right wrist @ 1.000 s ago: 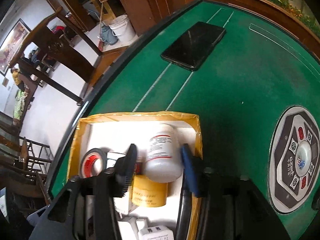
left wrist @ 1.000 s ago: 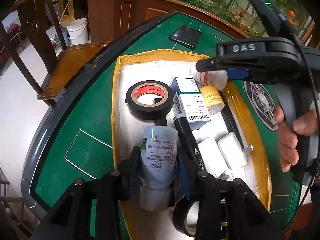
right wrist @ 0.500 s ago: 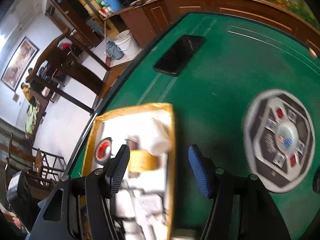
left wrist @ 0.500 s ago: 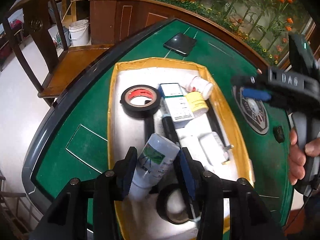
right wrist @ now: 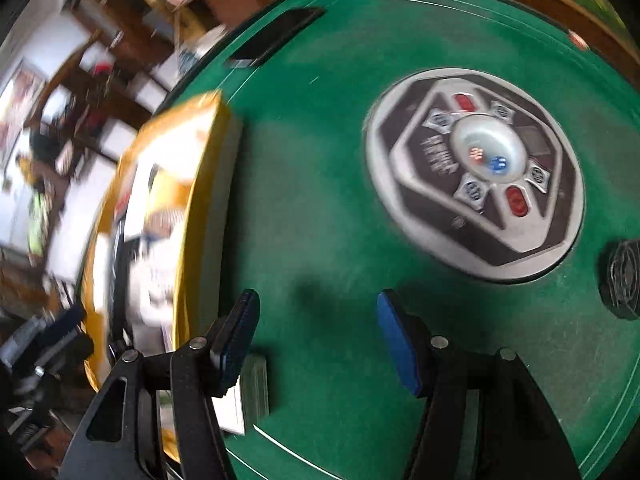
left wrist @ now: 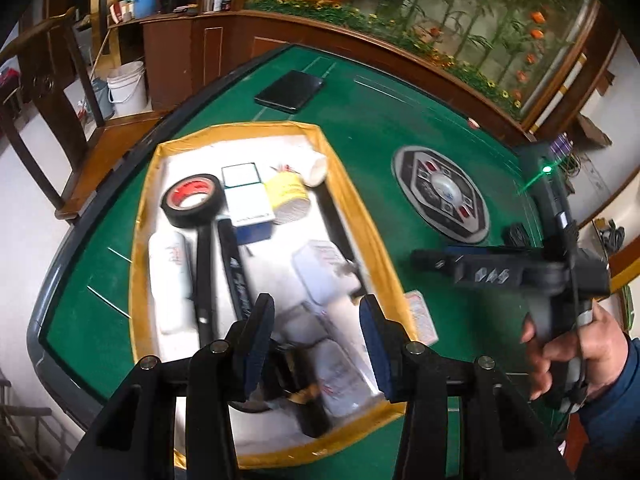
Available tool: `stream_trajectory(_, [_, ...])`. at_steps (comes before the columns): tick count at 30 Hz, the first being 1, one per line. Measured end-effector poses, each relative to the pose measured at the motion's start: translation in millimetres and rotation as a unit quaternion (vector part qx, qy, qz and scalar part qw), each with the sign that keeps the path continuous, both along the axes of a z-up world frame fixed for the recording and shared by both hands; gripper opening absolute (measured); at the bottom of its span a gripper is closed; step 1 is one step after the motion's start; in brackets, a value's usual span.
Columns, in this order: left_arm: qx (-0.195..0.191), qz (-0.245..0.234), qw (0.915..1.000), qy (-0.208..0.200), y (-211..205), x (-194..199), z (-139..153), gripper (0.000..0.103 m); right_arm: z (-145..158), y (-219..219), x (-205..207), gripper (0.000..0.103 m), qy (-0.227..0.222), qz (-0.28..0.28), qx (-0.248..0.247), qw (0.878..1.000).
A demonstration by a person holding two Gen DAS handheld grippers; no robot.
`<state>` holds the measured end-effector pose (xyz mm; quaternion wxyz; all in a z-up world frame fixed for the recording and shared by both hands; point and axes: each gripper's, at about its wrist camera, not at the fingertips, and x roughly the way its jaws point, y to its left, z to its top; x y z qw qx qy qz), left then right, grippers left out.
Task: Organize rigid objects
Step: 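Grasp the white medicine box with the left tool while the right tool swings toward the black fan cover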
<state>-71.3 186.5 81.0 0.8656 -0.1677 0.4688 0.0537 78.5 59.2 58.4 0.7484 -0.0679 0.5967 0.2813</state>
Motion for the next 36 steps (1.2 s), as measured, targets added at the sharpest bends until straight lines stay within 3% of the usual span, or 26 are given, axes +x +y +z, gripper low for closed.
stream_trajectory(8, [0.007,-0.012,0.9999,0.005,-19,-16,2,0.047,-1,20,-58,0.060,-0.038,0.132,-0.070,0.988])
stream_trajectory(11, [0.004,-0.034,0.9994,0.004,-32,-22,4,0.047,-2,0,-89,0.060,-0.038,0.191,-0.108,0.975])
stream_trajectory(13, [-0.001,-0.053,0.9986,0.004,-43,-25,6,0.047,-2,-21,-101,0.060,-0.031,0.195,-0.116,0.973])
stream_trajectory(15, [-0.007,-0.074,0.9972,0.011,-56,-25,6,0.047,0,-50,-104,0.060,-0.025,0.169,-0.104,0.980])
stream_trajectory(19, [-0.035,-0.128,0.9905,0.036,-88,-28,-2,0.047,8,-123,-89,0.060,0.002,0.048,-0.043,0.998])
stream_trajectory(22, [-0.018,-0.189,0.9797,0.062,-124,-33,-13,0.049,14,-170,-82,0.060,0.012,-0.037,0.007,0.999])
stream_trajectory(25, [-0.007,-0.220,0.9719,0.084,-147,-34,-24,0.052,18,-198,-86,0.060,0.011,-0.073,0.023,0.997])
stream_trajectory(31, [0.015,-0.208,0.9715,0.113,-161,-18,-44,0.053,18,-232,-82,0.060,0.010,-0.119,0.036,0.992])
stream_trajectory(32, [0.026,-0.200,0.9714,0.125,-162,-15,-51,0.052,18,-234,-75,0.060,0.012,-0.124,0.037,0.992])
stream_trajectory(33, [0.030,-0.197,0.9715,0.129,-161,-13,-55,0.041,17,-237,-77,0.060,0.015,-0.130,0.039,0.991])
stream_trajectory(36, [0.031,-0.188,0.9742,0.121,-159,-9,-57,0.039,22,-250,-73,0.061,0.007,-0.146,0.042,0.988])
